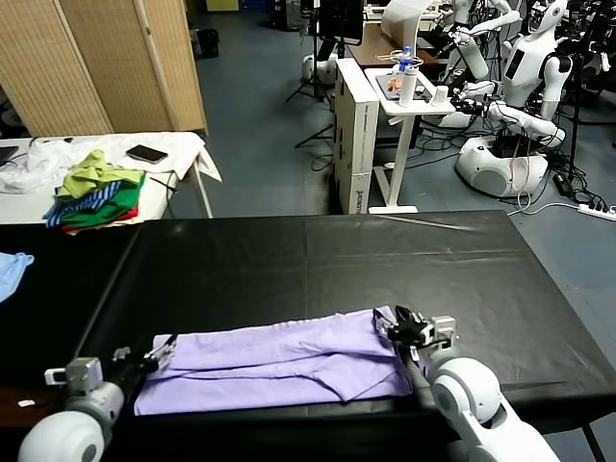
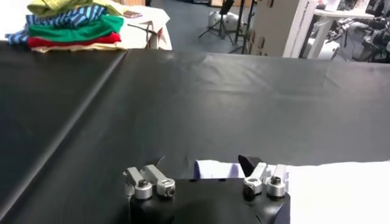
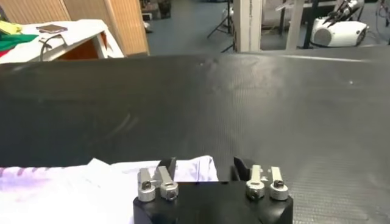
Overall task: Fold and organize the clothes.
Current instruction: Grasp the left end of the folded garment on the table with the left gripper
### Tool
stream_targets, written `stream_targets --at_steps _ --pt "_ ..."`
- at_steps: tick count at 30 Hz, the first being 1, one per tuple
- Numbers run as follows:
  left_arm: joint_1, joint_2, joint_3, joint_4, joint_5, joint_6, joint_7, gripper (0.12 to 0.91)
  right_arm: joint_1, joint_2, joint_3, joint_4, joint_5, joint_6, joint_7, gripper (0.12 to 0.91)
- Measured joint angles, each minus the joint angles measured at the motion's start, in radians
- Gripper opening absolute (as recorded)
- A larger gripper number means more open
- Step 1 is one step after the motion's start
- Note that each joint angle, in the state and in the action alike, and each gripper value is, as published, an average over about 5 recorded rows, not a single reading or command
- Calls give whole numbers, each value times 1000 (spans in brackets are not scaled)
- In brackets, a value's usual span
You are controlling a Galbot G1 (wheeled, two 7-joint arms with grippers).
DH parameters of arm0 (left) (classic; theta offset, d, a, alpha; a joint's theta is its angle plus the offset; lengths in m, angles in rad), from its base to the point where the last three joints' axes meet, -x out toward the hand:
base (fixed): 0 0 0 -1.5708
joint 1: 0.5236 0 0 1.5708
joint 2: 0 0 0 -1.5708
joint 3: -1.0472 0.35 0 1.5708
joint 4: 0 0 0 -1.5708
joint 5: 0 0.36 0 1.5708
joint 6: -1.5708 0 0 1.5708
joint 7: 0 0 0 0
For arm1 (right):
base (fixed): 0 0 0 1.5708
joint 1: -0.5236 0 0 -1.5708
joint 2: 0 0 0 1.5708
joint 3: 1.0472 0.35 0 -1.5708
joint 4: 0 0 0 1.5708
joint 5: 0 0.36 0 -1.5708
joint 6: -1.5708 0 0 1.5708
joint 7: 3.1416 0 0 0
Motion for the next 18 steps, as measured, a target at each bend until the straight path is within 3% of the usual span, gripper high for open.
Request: stream_targets --at_steps 4,6,12,18 --pt "-8 -8 9 11 3 4 2 245 -9 11 2 -2 -37 19 4 192" --pt "-16 -14 15 19 15 2 8 171 -16 19 6 -1 -58 29 15 159" --pt "-58 -31 46 54 82 -24 42 147 -48 50 33 16 -126 49 42 142" --pt "-118 -37 83 90 114 -33 41 147 -66 65 51 29 -138 59 9 147"
